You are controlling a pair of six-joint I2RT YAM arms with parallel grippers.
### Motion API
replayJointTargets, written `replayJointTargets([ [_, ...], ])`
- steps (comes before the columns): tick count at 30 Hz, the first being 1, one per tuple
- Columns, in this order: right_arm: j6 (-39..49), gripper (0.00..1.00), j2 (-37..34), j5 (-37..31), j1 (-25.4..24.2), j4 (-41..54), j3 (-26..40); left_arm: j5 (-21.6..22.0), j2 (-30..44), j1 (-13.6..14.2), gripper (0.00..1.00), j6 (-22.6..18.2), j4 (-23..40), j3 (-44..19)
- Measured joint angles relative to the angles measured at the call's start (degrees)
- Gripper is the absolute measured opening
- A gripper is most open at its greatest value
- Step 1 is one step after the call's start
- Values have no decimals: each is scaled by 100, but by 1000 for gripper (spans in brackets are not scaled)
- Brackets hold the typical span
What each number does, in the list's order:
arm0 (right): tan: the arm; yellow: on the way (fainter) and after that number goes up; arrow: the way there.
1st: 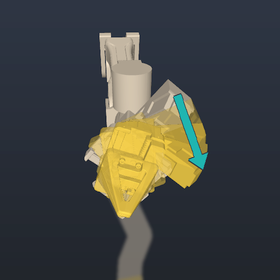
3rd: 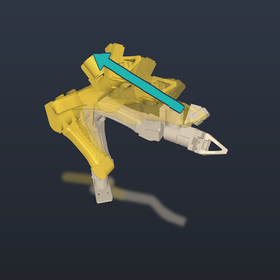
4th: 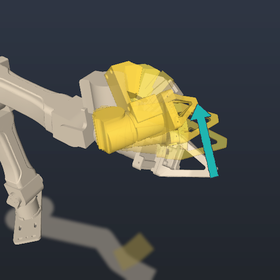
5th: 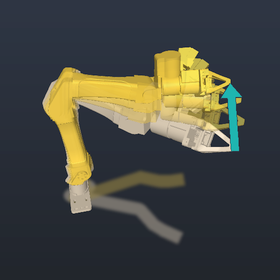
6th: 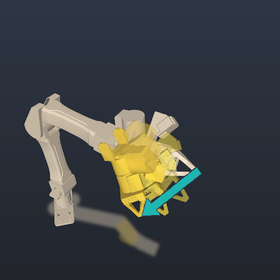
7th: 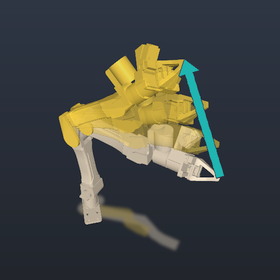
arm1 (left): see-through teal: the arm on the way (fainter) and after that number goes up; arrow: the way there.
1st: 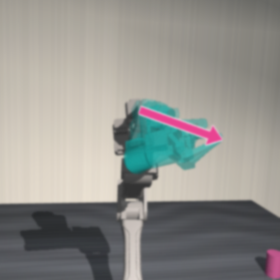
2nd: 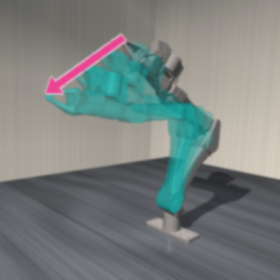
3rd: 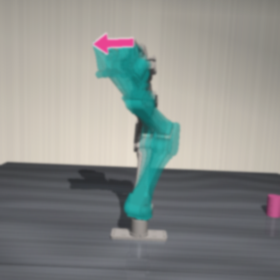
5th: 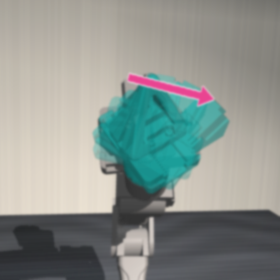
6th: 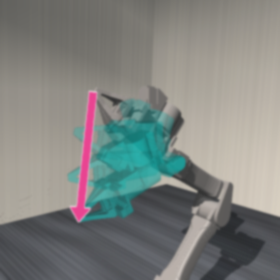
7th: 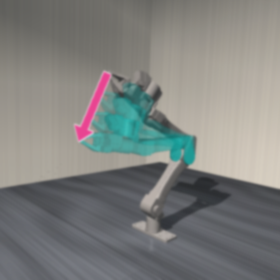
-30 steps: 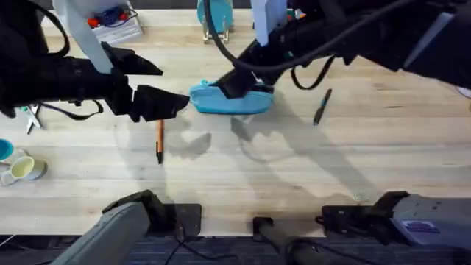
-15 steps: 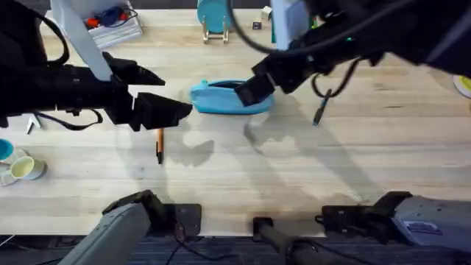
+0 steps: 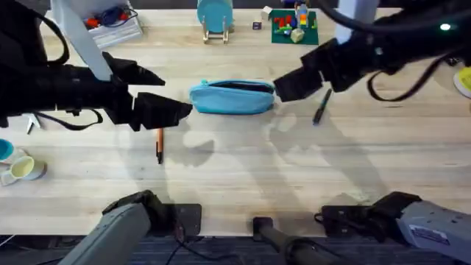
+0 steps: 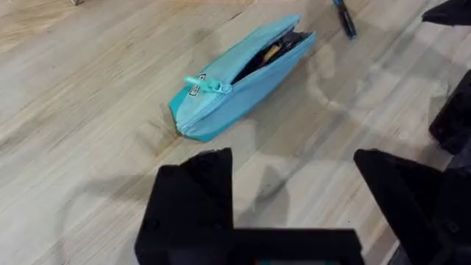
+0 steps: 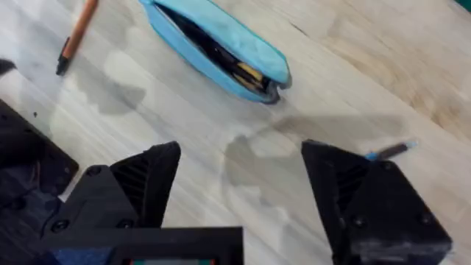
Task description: Unzip the bag, pick up the pens from the table one at a time and place them inside, then zip the bag closed.
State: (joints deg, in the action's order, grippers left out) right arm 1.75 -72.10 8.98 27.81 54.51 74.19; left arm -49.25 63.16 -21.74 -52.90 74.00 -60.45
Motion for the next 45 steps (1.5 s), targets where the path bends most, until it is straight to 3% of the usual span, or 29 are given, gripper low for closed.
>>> replayJointTargets([
  [8, 532, 996, 164, 1, -61, 560, 0, 0, 0, 0, 994, 0, 0, 0],
  [19, 1751, 962, 164, 0, -61, 574, 0, 0, 0, 0, 994, 2, 0, 0],
  [20, 1883, 927, 164, 0, -61, 572, 0, 0, 0, 0, 994, 0, 0, 0],
  [22, 2142, 762, 164, -2, -61, 575, 0, 0, 0, 0, 994, 0, 2, 0],
  [27, 2683, 82, 164, -2, -61, 574, 0, 0, 0, 0, 995, 0, 2, 0],
  [30, 2830, 32, 164, -3, -61, 574, 0, 0, 0, 0, 995, 0, 2, 0],
  [45, 3743, 31, 164, -5, -61, 572, 0, 0, 0, 0, 995, 2, 2, 0],
])
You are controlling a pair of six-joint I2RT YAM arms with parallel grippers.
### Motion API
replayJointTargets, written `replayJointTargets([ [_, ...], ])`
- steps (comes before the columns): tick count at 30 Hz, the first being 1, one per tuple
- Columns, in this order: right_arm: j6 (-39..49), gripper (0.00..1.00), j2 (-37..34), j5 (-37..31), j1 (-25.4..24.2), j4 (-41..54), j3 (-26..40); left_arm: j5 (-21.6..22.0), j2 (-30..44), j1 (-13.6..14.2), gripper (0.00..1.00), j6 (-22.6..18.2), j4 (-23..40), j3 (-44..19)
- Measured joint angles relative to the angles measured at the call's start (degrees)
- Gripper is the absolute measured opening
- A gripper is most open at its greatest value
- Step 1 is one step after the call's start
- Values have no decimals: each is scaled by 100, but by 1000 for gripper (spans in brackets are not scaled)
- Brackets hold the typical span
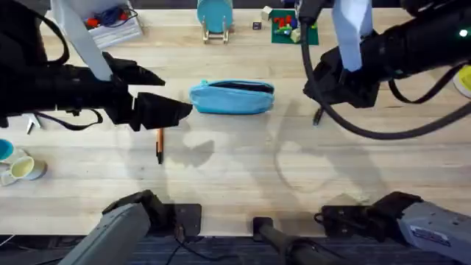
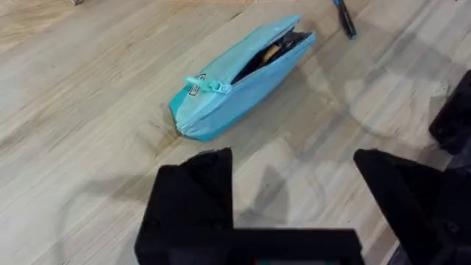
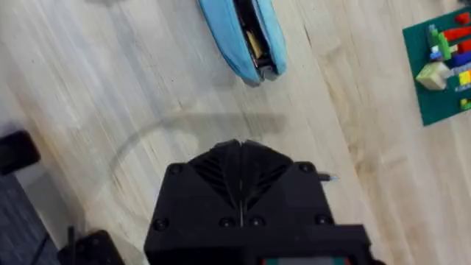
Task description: Unzip the bag, pick up the pens from the table one at a time and place them inside, then zip the bag closed.
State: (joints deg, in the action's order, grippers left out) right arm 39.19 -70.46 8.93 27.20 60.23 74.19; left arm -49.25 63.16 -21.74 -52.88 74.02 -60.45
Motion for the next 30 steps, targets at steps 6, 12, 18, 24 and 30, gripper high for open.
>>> replayJointTargets([
  [6, 358, 31, 0, -10, 0, -39, 0, 0, 0, 0, 994, 0, -2, 0],
  [12, 594, 31, -7, -14, -93, -55, 0, 0, 0, 0, 995, 0, -2, 0],
  [18, 723, 30, -54, 71, -297, -249, 0, 0, 0, 0, 995, 0, 0, 0],
  [24, 824, 30, -55, 478, -515, -457, 0, 0, 0, 0, 994, 0, 0, 0],
  [30, 931, 29, -202, 896, -720, -482, 0, 0, 0, 0, 994, -1, 0, 0],
])
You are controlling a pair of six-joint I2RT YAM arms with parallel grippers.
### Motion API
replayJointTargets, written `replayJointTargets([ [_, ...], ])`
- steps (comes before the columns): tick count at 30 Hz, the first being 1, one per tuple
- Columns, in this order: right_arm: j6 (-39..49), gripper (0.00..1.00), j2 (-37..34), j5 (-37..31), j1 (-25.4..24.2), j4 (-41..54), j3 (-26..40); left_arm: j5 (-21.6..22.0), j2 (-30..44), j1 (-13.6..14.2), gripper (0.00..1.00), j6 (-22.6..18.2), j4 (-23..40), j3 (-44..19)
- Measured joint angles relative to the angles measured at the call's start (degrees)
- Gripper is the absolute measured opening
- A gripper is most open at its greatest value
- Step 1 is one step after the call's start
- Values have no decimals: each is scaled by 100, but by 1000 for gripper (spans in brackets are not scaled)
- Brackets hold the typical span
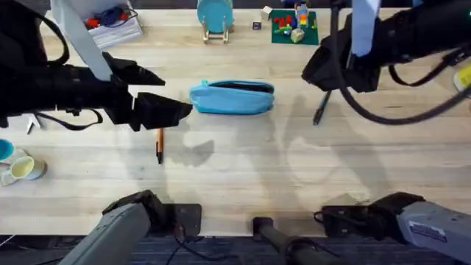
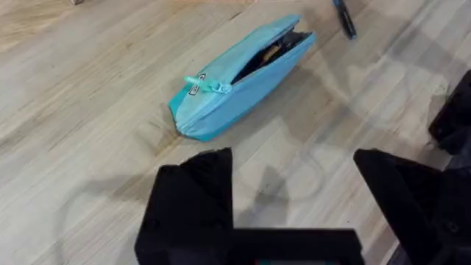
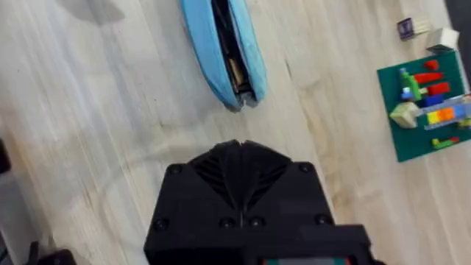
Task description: Unzip the bag, pick up the pens from the table one at a time and place them inside, then zip the bag closed.
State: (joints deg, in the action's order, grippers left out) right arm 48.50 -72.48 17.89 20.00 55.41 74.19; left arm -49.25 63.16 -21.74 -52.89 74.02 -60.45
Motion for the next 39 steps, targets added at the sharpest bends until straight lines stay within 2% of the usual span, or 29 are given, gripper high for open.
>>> replayJointTargets([
  [18, 517, 30, -1115, 496, -165, -410, 0, 0, 0, 0, 994, 1, 13, 0],
  [32, 1045, 30, -1656, 1792, -1050, -635, 0, 0, 0, 0, 994, 1, 13, 0],
  [39, 1164, 30, -1701, 2180, -1216, -633, 0, 0, 0, 0, 994, 1, 13, 0],
])
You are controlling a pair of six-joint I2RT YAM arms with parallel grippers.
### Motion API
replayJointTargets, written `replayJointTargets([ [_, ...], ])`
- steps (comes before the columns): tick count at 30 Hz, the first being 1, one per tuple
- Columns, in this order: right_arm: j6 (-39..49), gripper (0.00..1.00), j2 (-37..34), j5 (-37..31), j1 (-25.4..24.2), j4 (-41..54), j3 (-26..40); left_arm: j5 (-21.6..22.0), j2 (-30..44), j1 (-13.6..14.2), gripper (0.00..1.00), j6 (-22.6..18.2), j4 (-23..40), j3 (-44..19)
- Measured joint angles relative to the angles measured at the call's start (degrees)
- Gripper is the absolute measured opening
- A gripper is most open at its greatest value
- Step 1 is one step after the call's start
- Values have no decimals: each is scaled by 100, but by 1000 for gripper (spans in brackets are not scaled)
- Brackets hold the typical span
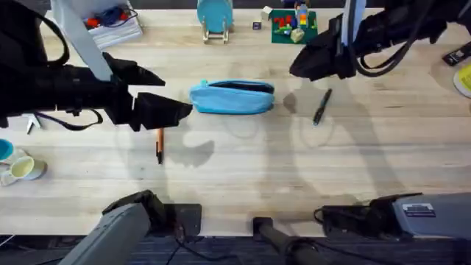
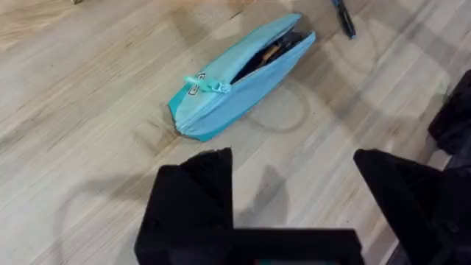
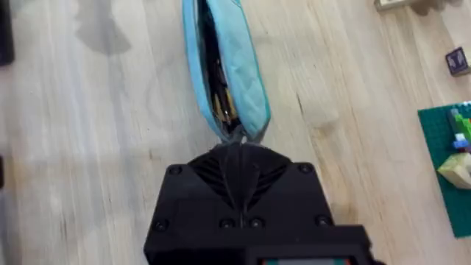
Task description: Unzip the bag, pick up the pens from the table one at a time and place them inside, then zip the bag closed.
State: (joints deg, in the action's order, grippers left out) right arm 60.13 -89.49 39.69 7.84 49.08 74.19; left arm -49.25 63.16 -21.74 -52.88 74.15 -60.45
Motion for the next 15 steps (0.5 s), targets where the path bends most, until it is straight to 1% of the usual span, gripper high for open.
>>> replayJointTargets([
  [6, 92, 30, -106, 268, 2, -4, 0, 0, 0, 0, 993, 0, 0, 0],
  [15, 210, 30, -545, 347, 0, -7, 0, 0, 0, 0, 994, 0, 0, 0],
])
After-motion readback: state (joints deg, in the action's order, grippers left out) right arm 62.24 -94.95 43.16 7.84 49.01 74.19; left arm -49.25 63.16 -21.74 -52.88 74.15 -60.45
